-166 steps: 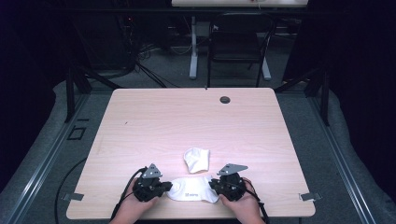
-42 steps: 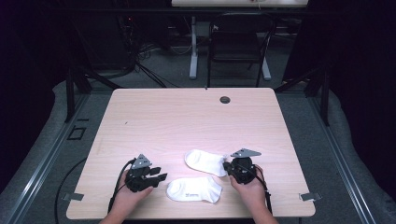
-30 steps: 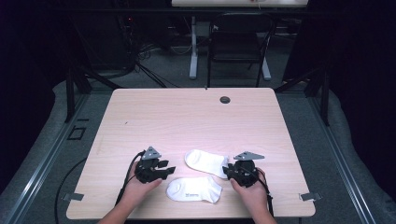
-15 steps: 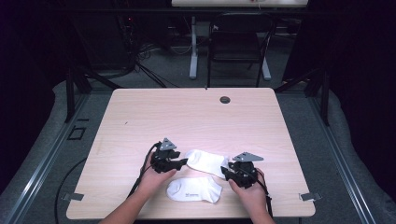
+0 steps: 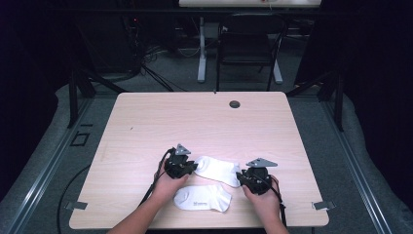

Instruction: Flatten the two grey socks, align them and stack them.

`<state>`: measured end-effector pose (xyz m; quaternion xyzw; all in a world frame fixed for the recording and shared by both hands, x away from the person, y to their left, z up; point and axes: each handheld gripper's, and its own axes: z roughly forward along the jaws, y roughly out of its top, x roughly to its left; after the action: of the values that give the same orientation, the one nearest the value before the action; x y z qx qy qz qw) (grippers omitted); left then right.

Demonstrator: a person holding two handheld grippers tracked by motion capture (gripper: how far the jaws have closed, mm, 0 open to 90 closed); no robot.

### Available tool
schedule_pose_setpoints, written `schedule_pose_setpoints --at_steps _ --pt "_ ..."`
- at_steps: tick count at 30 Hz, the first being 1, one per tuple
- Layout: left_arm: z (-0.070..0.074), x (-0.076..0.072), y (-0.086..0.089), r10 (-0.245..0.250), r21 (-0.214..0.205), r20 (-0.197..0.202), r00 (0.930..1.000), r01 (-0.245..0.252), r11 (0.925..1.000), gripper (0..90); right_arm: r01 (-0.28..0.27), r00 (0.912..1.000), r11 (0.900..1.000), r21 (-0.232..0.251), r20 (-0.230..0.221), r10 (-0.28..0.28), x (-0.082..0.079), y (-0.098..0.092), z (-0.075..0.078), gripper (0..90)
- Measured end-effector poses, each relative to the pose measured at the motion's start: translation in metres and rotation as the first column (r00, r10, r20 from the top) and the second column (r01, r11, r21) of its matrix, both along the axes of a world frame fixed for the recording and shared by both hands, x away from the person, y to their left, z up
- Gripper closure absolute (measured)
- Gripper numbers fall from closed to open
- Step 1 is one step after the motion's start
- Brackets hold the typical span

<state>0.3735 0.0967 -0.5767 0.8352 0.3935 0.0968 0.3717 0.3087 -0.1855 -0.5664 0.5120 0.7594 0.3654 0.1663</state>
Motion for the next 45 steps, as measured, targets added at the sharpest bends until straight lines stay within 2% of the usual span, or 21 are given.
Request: schedule_pose_setpoints --at_steps 1,3,6,15,21,22,23,24,26,27,29,33,37,39,45 --pt "0.000 0.000 0.000 0.000 0.000 0.000 1.0000 0.000 1.0000 81.8 0.000 1.0000 1.0000 0.000 0.000 0.000 0.000 0.000 0.000 73.4" --pt "0.001 -0.002 0.002 -0.010 0.011 0.001 0.9999 0.010 0.9999 85.1 -0.002 0.9996 1.0000 0.008 -0.026 0.002 0.003 -0.003 -0.001 80.5" --pt "0.001 -0.003 0.003 -0.016 0.013 0.004 0.9999 0.016 0.9998 88.4 -0.011 0.9993 0.9998 0.014 -0.037 0.012 0.005 -0.002 -0.002 85.6" --pt "0.000 -0.008 0.017 0.010 -0.002 -0.015 0.9998 -0.010 0.9999 89.0 -0.017 0.9980 0.9999 0.004 -0.061 0.017 0.008 0.000 -0.006 86.7" --pt "0.002 -0.010 0.020 0.008 -0.012 -0.013 0.9999 -0.008 0.9999 79.4 -0.027 0.9975 0.9995 0.019 -0.065 0.028 0.008 0.000 -0.007 75.6" --pt "0.002 -0.010 0.020 0.011 -0.023 -0.015 0.9998 -0.011 0.9997 74.5 -0.030 0.9974 0.9986 0.044 -0.064 0.033 0.008 0.000 -0.007 69.9" --pt "0.002 -0.010 0.020 0.011 -0.023 -0.015 0.9998 -0.011 0.9997 72.5 -0.030 0.9974 0.9986 0.044 -0.064 0.033 0.008 0.000 -0.007 69.9" --pt "0.003 -0.008 0.019 0.013 -0.027 -0.007 0.9999 -0.014 0.9995 71.0 -0.033 0.9974 0.9973 0.066 -0.061 0.037 0.009 0.001 -0.007 66.6" --pt "0.003 -0.006 0.018 0.015 -0.032 -0.014 0.9998 -0.016 0.9994 68.8 -0.030 0.9982 0.9973 0.067 -0.051 0.034 0.011 0.002 -0.007 65.0" --pt "0.002 -0.004 0.018 0.019 -0.031 -0.005 0.9998 -0.019 0.9993 68.2 -0.031 0.9978 0.9968 0.074 -0.056 0.035 0.012 0.002 -0.008 64.9" --pt "0.002 0.000 0.017 0.019 -0.026 -0.014 0.9997 -0.019 0.9995 68.2 -0.028 0.9978 0.9969 0.074 -0.058 0.032 0.014 0.003 -0.008 64.8" --pt "0.000 0.005 0.012 0.027 -0.022 -0.026 0.9993 -0.027 0.9994 74.3 -0.041 0.9972 0.9949 0.093 -0.058 0.046 0.016 0.004 -0.009 68.2" --pt "0.000 0.004 0.010 0.020 -0.001 -0.014 0.9997 -0.020 0.9998 85.7 -0.042 0.9965 0.9944 0.097 -0.067 0.049 0.017 0.004 -0.009 79.7" --pt "0.001 0.003 0.010 0.017 0.003 -0.008 0.9998 -0.017 0.9999 87.6 -0.040 0.9964 0.9941 0.100 -0.071 0.048 0.017 0.002 -0.008 83.6" --pt "0.006 -0.001 0.011 0.005 -0.007 0.002 1.0000 -0.005 1.0000 88.6 -0.044 0.9968 0.9935 0.105 -0.063 0.050 0.015 0.001 -0.005 85.7"
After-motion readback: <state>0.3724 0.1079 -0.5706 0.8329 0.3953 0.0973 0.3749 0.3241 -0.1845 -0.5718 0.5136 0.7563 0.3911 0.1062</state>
